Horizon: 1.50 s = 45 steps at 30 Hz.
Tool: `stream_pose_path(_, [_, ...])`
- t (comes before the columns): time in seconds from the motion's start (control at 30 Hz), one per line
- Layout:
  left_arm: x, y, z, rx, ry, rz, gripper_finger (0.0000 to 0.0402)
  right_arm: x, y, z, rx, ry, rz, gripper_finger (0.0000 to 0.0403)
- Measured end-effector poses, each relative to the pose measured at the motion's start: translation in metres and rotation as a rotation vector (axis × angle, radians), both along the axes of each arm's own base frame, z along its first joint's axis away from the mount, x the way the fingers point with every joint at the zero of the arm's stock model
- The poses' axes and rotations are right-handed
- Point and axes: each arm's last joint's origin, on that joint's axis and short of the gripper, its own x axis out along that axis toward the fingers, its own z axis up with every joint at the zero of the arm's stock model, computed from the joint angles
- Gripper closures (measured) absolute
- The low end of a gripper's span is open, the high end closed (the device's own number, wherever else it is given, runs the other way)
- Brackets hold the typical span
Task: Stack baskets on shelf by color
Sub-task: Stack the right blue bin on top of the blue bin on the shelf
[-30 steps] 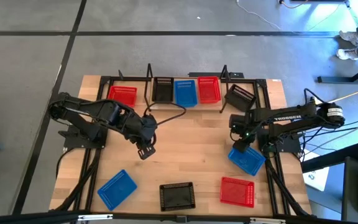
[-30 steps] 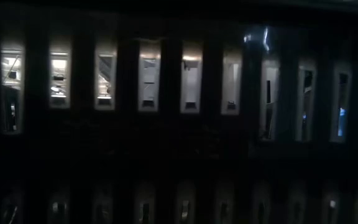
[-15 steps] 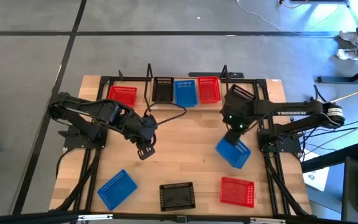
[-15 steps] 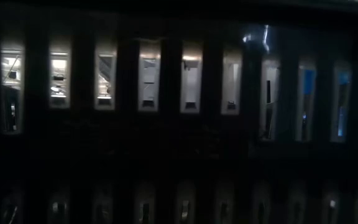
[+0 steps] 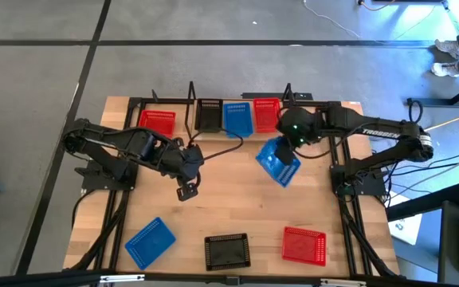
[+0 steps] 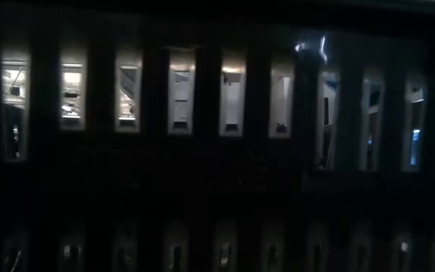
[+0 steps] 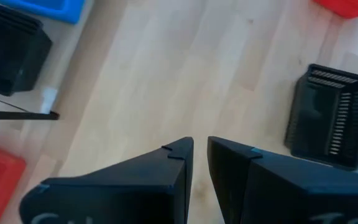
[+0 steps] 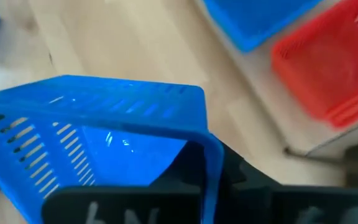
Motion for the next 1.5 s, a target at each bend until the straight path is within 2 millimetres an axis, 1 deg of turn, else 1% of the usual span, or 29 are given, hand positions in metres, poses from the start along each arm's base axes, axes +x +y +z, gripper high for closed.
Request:
stream_pose_path(0.1, [0.001,0.002,0.000,0.001,0.001,0.003,0.0363,0.015,-0.007,0.010,-0.041,-0.020,-0.035,0.0403])
stream_pose_path(0.2, [0.001,0.005,0.000,-0.001,0.000,0.018,0.0363,0.032,-0.019,0.021,-0.039,-0.052,-0.114,0.0403])
stream_pose_path(0.33, [0.002,0.008,0.000,-0.015,-0.004,0.048,0.0363,0.052,-0.044,0.033,-0.010,-0.101,-0.228,0.0403])
stream_pose_path(0.47, [0.003,0.008,0.000,-0.019,-0.010,0.048,0.0363,0.068,-0.074,0.038,-0.019,-0.113,-0.289,0.0403])
stream_pose_path(0.53, [0.003,0.008,0.000,-0.015,-0.009,0.043,0.0363,0.074,-0.091,0.035,0.001,-0.110,-0.307,0.0403])
stream_pose_path(0.6, [0.003,0.008,0.000,0.008,-0.005,0.009,0.0363,0.079,-0.106,0.029,0.081,-0.116,-0.348,0.0403])
stream_pose_path(0.7, [0.003,0.009,0.001,0.097,-0.008,-0.020,0.0363,0.084,-0.125,0.013,0.196,-0.100,-0.384,0.0403])
stream_pose_path(0.87, [0.003,0.015,0.002,0.282,-0.018,-0.007,0.0363,0.090,-0.149,-0.012,0.327,-0.058,-0.460,0.0403])
stream_pose_path(0.97, [0.004,0.020,0.003,0.342,-0.009,-0.009,0.0363,0.093,-0.161,-0.021,0.359,-0.068,-0.517,0.0403])
stream_pose_path(1.13, [0.005,0.025,0.003,0.376,0.011,-0.048,0.0363,0.095,-0.178,-0.030,0.390,-0.106,-0.582,0.0403])
stream_pose_path(1.23, [0.005,0.025,0.002,0.391,0.021,-0.071,0.0363,0.094,-0.185,-0.035,0.390,-0.100,-0.605,0.0403])
stream_pose_path(1.5, [0.005,0.025,0.002,0.404,0.028,-0.094,0.0363,0.097,-0.191,-0.045,0.369,-0.076,-0.627,0.0403])
